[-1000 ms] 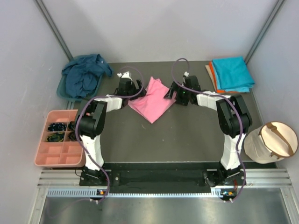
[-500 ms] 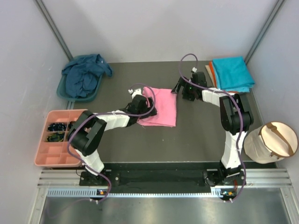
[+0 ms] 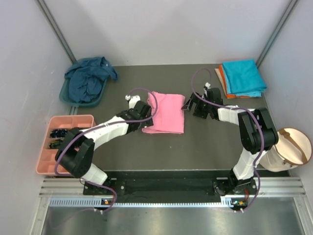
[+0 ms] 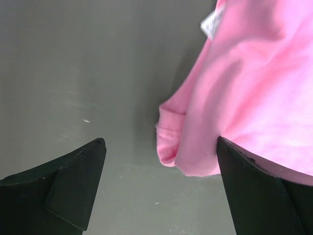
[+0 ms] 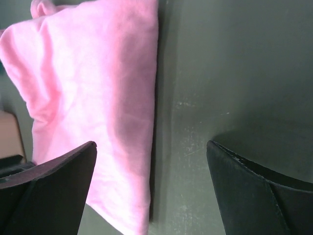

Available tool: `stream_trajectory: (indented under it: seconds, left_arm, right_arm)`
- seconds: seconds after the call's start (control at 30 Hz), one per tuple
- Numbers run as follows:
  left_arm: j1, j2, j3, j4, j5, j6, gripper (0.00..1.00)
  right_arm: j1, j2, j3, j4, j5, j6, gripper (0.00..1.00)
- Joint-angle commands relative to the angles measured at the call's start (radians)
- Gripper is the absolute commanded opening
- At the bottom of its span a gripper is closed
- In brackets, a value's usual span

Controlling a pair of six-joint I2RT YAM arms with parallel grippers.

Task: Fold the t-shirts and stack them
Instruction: Smooth out wrinkles on the folded tshirt

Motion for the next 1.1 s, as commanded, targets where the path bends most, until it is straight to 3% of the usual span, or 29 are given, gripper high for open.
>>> stream_trajectory:
  seconds: [0.0,0.23,0.57,0.77,1.07]
  left_arm:
    - [0.008,-0.09,0.145,-0.099,-0.129,0.082,0.99]
    - [0.008,-0.211,0.185,0.184,0.113,0.269,0.99]
    - [0.008,-0.056,0.193,0.415,0.434,0.263,0.99]
    - [0.023,0.028,0.173,0.527,0.546,0.231,0.99]
    - [0.077,0.139,0.094,0.649,0.595,0.188,0.99]
  right_arm:
    - [0.002,0.028,-0.054,0.007,-0.047,0.023,0.94]
    - [0.002,0.032,-0.063,0.009,-0.048,0.014,0.94]
    - [0.002,0.028,-0.08,0.01,-0.04,0.022,0.94]
    - [0.002,0.028,-0.092,0.004,-0.031,0.016,0.94]
    - [0.0,0.038,-0.091,0.001,-0.034,0.016,0.94]
